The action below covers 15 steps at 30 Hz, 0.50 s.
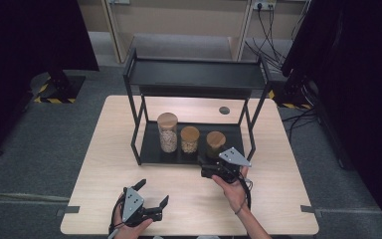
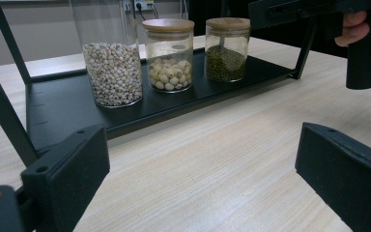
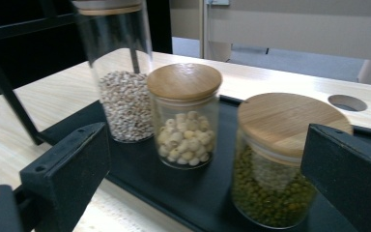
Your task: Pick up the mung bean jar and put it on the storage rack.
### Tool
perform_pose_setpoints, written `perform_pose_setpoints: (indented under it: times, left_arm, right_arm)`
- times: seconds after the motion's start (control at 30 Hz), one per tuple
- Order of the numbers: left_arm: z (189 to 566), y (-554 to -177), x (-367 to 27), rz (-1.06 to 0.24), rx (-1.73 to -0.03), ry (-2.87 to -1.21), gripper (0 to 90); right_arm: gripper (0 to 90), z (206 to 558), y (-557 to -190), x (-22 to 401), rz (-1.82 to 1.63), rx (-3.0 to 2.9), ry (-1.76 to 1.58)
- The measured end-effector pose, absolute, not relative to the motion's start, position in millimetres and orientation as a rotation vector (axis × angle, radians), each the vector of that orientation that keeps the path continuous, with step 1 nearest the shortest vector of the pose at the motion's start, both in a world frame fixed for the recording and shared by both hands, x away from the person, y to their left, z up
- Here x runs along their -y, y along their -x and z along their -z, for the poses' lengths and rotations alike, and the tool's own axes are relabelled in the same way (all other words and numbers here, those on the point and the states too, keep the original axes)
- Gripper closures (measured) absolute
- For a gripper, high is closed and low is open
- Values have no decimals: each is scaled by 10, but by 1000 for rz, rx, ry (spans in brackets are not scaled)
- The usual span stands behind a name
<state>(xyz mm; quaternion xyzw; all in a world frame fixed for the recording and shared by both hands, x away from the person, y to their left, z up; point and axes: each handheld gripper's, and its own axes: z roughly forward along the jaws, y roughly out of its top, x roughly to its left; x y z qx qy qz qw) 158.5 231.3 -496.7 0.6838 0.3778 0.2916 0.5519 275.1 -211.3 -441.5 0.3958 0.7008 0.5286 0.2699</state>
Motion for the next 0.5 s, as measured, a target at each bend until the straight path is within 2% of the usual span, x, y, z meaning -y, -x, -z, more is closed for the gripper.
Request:
perform_pose_setpoints:
  times: [0.5]
  left_arm:
    - [4965,-1565,-2312,-692,-883,-1617,45]
  right_arm:
    - [39,4453,-2551,2073,-1459,-1942,-1028]
